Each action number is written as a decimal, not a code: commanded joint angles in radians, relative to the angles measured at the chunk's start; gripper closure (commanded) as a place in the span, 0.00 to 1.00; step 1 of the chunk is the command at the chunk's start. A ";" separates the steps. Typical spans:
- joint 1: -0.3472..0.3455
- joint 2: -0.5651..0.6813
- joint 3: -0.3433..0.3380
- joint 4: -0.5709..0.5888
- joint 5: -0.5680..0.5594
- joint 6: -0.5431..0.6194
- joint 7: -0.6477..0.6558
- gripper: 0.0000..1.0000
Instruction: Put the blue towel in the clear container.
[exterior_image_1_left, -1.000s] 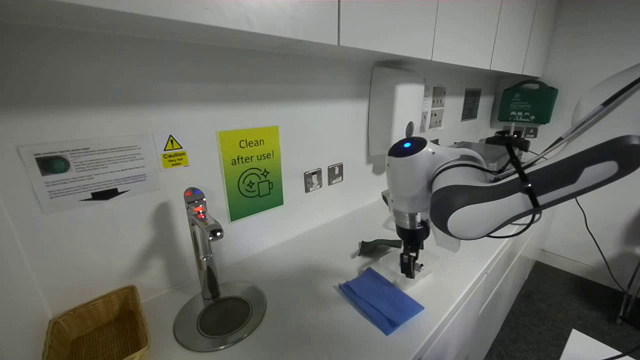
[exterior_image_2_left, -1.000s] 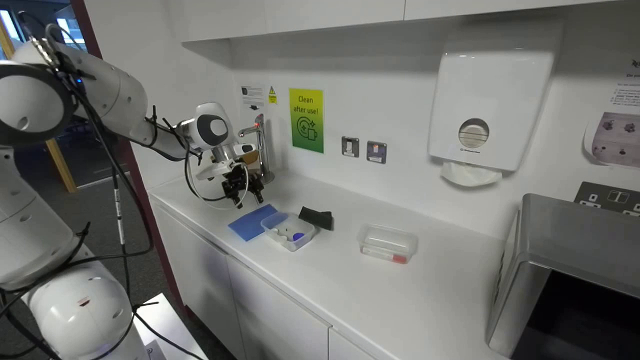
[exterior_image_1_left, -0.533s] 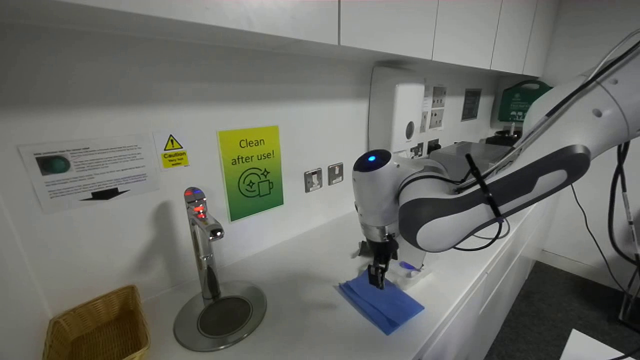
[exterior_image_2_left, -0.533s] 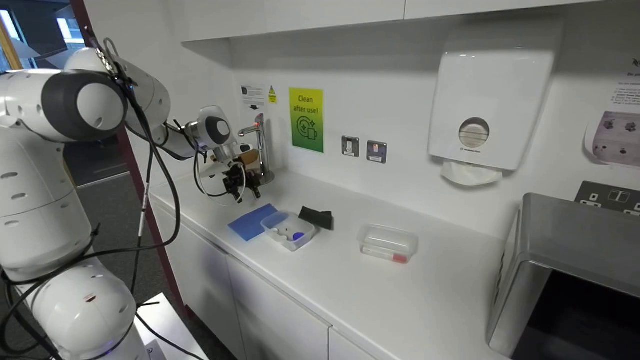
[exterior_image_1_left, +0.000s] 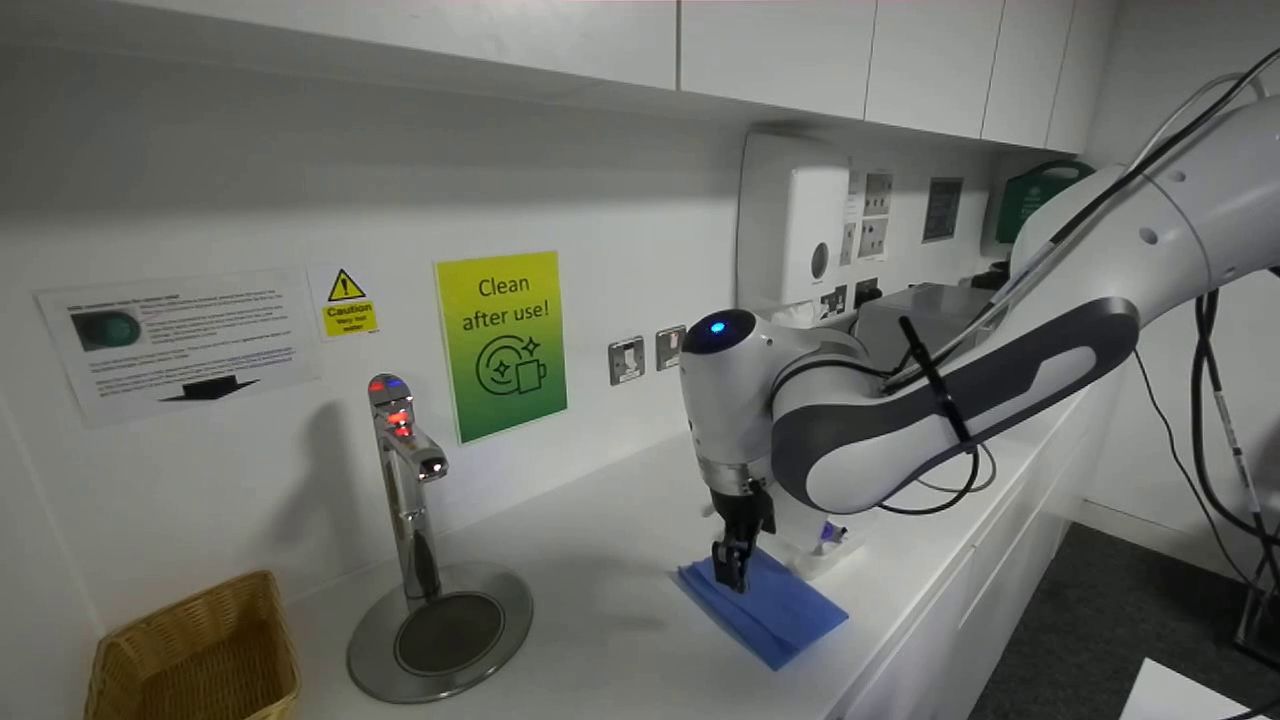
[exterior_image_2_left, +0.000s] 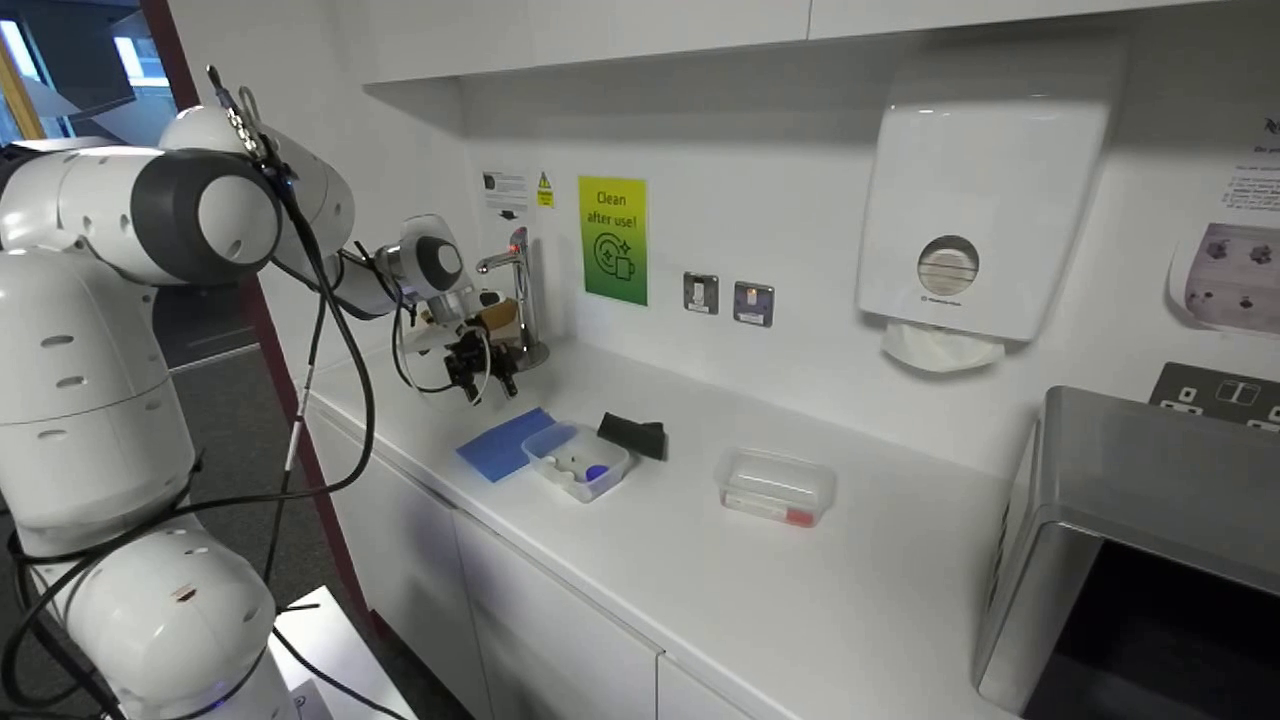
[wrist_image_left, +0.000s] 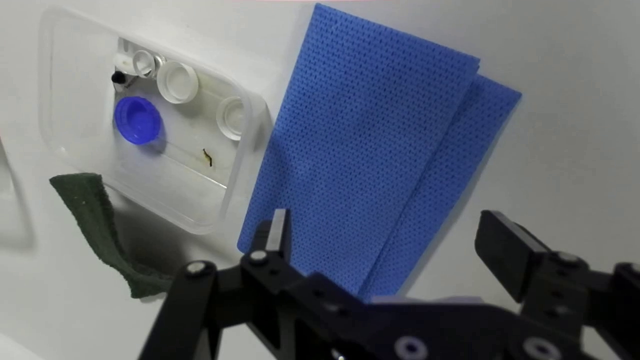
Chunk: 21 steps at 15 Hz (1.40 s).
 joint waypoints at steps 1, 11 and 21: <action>0.026 0.000 -0.026 0.003 0.003 -0.003 -0.002 0.00; 0.055 0.060 -0.041 0.046 -0.057 -0.025 0.020 0.00; 0.067 0.147 -0.081 0.072 -0.100 0.017 -0.008 0.00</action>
